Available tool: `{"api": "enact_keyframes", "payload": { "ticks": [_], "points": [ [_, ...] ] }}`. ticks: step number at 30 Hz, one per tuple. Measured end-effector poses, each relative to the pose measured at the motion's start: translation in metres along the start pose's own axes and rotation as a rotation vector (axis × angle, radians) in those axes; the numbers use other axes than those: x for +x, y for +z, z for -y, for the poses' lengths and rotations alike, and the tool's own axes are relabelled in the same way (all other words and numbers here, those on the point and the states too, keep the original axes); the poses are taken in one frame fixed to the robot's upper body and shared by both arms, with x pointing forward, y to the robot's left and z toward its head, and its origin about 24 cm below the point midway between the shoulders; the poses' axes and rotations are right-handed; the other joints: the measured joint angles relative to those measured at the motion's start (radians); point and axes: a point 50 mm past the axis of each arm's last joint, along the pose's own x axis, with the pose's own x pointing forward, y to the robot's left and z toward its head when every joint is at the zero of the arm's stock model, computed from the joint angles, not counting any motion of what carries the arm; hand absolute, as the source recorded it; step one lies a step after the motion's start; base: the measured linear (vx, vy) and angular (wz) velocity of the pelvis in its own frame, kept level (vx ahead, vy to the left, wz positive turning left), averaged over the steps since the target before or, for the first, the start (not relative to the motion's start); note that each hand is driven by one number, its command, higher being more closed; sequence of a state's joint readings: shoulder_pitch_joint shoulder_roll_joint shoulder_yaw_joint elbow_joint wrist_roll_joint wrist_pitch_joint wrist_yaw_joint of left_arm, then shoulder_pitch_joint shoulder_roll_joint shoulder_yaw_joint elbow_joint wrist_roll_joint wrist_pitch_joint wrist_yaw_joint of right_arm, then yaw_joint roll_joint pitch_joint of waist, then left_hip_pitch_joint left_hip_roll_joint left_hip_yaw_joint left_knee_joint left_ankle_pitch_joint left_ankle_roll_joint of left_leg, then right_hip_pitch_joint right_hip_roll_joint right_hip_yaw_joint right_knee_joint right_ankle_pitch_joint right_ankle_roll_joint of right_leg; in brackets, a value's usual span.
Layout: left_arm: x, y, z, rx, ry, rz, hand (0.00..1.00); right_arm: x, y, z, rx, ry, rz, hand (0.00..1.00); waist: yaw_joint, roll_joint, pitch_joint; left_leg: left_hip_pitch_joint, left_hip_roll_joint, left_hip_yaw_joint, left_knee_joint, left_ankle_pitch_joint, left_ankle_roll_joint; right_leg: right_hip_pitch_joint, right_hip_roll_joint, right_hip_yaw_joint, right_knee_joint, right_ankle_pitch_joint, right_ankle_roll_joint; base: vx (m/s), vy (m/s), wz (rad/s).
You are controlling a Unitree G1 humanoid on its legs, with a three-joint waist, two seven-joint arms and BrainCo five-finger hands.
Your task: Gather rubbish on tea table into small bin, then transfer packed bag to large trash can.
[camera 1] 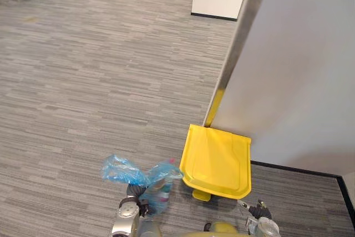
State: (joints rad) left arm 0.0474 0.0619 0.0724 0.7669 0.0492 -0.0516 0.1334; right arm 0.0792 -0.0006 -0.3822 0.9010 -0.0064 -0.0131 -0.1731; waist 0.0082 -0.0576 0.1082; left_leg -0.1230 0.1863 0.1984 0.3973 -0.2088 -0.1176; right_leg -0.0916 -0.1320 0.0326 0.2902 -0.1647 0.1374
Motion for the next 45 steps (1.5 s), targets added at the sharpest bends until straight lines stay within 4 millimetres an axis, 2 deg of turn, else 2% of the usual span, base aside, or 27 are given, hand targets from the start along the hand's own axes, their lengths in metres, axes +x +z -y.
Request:
{"api": "enact_keyframes", "payload": {
  "ticks": [1, 4, 6, 8, 10, 11, 12, 13, 14, 15, 16, 17, 18, 19, 24, 28, 31, 35, 42, 45],
  "points": [
    [0.0, -0.001, -0.003, 0.01, 0.005, -0.005, 1.0, 0.0, 0.001, -0.001, -0.003, 0.003, 0.0, 0.0, 0.0, -0.004, -0.002, 0.003, -0.016, 0.005, -0.006, -0.001, 0.004, 0.0, -0.011, 0.014, -0.02, 0.012, 0.014, 0.02, 0.155, -0.4],
    [0.002, -0.005, -0.014, 0.039, 0.024, -0.024, 1.0, 0.002, 0.003, -0.005, -0.006, 0.011, -0.002, 0.0, 0.002, -0.008, -0.005, 0.024, -0.046, 0.054, -0.037, 0.004, 0.022, -0.006, -0.032, 0.077, -0.089, 0.065, 0.027, 0.01, 0.136, -0.57],
    [0.002, -0.01, -0.02, 0.056, 0.036, -0.049, 1.0, 0.003, 0.01, -0.009, -0.014, 0.022, 0.016, 0.0, 0.004, 0.013, 0.009, 0.033, -0.044, 0.096, -0.05, 0.004, 0.027, -0.027, -0.026, 0.114, -0.119, 0.126, 0.016, -0.02, 0.058, -0.82],
    [0.002, -0.011, -0.021, 0.058, 0.039, -0.05, 1.0, 0.004, 0.014, -0.01, -0.032, 0.029, 0.027, 0.0, 0.005, 0.025, 0.016, 0.039, -0.031, 0.122, -0.056, 0.004, 0.028, -0.049, -0.015, 0.089, -0.11, 0.16, -0.003, -0.04, 0.021, -0.65],
    [0.003, -0.009, -0.023, 0.061, 0.043, -0.046, 1.0, 0.004, 0.015, -0.012, -0.071, 0.039, 0.037, 0.0, 0.002, 0.026, 0.024, 0.07, -0.034, 0.131, -0.096, 0.014, 0.049, -0.062, -0.01, 0.003, -0.104, 0.21, -0.04, -0.09, 0.045, -0.6],
    [0.004, -0.007, -0.021, 0.061, 0.035, -0.038, 1.0, 0.004, 0.015, -0.011, -0.083, 0.038, 0.04, 0.0, 0.004, 0.015, 0.024, 0.08, -0.05, 0.14, -0.14, 0.023, 0.072, -0.048, -0.01, -0.007, -0.163, 0.265, -0.041, -0.12, 0.056, -0.54],
    [0.004, -0.006, -0.02, 0.059, 0.033, -0.035, 1.0, 0.005, 0.018, -0.012, -0.088, 0.041, 0.046, 0.0, 0.009, 0.031, 0.024, 0.083, -0.027, 0.171, -0.162, 0.029, 0.084, -0.053, -0.007, -0.023, -0.15, 0.247, -0.042, -0.15, 0.003, -0.55],
    [0.005, -0.005, -0.02, 0.052, 0.035, -0.032, 1.0, 0.005, 0.021, -0.014, -0.092, 0.048, 0.055, 0.0, 0.001, 0.016, 0.023, 0.084, -0.03, 0.193, -0.172, 0.051, 0.079, -0.102, -0.009, -0.095, 0.107, 0.086, -0.058, -0.14, -0.042, -0.4],
    [0.005, -0.005, -0.022, 0.058, 0.04, -0.034, 1.0, 0.005, 0.019, -0.012, -0.096, 0.042, 0.051, 0.0, 0.001, 0.002, 0.024, 0.104, -0.04, 0.209, -0.186, 0.061, 0.081, -0.092, -0.008, -0.131, 0.227, 0.0, -0.047, -0.09, -0.07, -0.35],
    [0.004, -0.007, -0.022, 0.058, 0.04, -0.038, 1.0, 0.006, 0.019, -0.01, -0.099, 0.038, 0.05, 0.0, 0.006, -0.001, 0.025, 0.114, -0.044, 0.221, -0.191, 0.065, 0.08, -0.075, -0.009, -0.154, 0.227, -0.028, -0.049, -0.07, -0.067, -0.66],
    [0.002, -0.011, -0.023, 0.057, 0.043, -0.049, 1.0, 0.008, 0.022, -0.009, -0.123, 0.04, 0.054, 0.0, 0.015, -0.013, 0.016, 0.117, -0.053, 0.254, -0.189, 0.065, 0.078, -0.044, -0.008, -0.182, 0.112, -0.041, -0.072, -0.06, -0.049, -0.81],
    [0.002, -0.012, -0.022, 0.055, 0.039, -0.053, 1.0, 0.01, 0.029, -0.01, -0.13, 0.042, 0.069, 0.0, 0.015, -0.006, 0.013, 0.102, -0.056, 0.255, -0.188, 0.065, 0.078, -0.033, 0.012, -0.173, 0.039, -0.019, -0.072, -0.07, -0.025, -0.79],
    [0.001, -0.012, -0.019, 0.053, 0.029, -0.05, 1.0, 0.011, 0.036, -0.009, -0.131, 0.037, 0.089, 0.0, 0.006, 0.019, 0.01, 0.075, -0.055, 0.225, -0.193, 0.068, 0.075, -0.029, 0.034, -0.163, -0.026, 0.031, -0.08, -0.07, 0.036, -0.6],
    [0.003, -0.007, -0.017, 0.05, 0.026, -0.036, 1.0, 0.013, 0.04, -0.006, -0.134, 0.027, 0.098, 0.0, 0.008, 0.033, 0.021, 0.057, -0.055, 0.211, -0.2, 0.091, 0.084, -0.036, 0.051, -0.146, -0.072, 0.07, -0.082, -0.06, 0.017, -0.42],
    [0.007, 0.002, -0.016, 0.061, 0.017, -0.006, 1.0, 0.011, 0.019, 0.007, -0.131, -0.017, 0.025, 0.0, 0.005, 0.034, 0.032, 0.063, -0.051, 0.182, -0.186, 0.114, 0.082, -0.014, 0.055, -0.141, -0.09, 0.084, -0.088, -0.04, -0.025, -0.04],
    [0.008, 0.006, -0.012, 0.054, 0.006, 0.007, 1.0, 0.012, 0.023, 0.004, -0.128, -0.014, 0.032, 0.0, 0.005, 0.041, 0.061, 0.046, -0.049, 0.095, -0.133, 0.114, 0.08, -0.008, 0.057, -0.139, -0.08, 0.091, -0.092, -0.09, -0.031, -0.01],
    [0.007, 0.004, -0.011, 0.041, 0.006, 0.0, 1.0, 0.012, 0.025, 0.003, -0.123, -0.013, 0.043, 0.0, 0.006, 0.041, 0.062, 0.052, -0.052, 0.051, -0.167, 0.114, 0.069, -0.018, 0.056, -0.143, -0.081, 0.096, -0.094, -0.13, -0.015, 0.0],
    [0.003, -0.007, -0.009, 0.034, 0.003, -0.037, 1.0, 0.01, 0.017, 0.004, -0.098, -0.019, 0.02, 0.0, 0.006, 0.038, 0.063, 0.099, -0.071, 0.047, -0.278, 0.128, 0.039, 0.003, 0.054, -0.129, -0.144, 0.122, -0.079, -0.1, 0.0, -0.03],
    [0.0, -0.021, -0.01, 0.044, 0.005, -0.096, 1.0, 0.008, 0.007, 0.009, -0.104, -0.029, -0.004, 0.0, 0.006, 0.042, 0.06, 0.122, -0.091, 0.022, -0.309, 0.128, 0.039, 0.027, 0.063, -0.09, -0.192, 0.149, -0.073, 0.04, 0.029, -0.11],
    [-0.001, -0.024, -0.011, 0.045, 0.006, -0.102, 1.0, 0.008, 0.009, 0.008, -0.104, -0.028, 0.0, 0.0, 0.006, 0.043, 0.06, 0.135, -0.097, 0.023, -0.292, 0.117, 0.056, 0.039, 0.07, -0.078, -0.206, 0.157, -0.073, 0.13, 0.037, -0.15]
  ]
}}
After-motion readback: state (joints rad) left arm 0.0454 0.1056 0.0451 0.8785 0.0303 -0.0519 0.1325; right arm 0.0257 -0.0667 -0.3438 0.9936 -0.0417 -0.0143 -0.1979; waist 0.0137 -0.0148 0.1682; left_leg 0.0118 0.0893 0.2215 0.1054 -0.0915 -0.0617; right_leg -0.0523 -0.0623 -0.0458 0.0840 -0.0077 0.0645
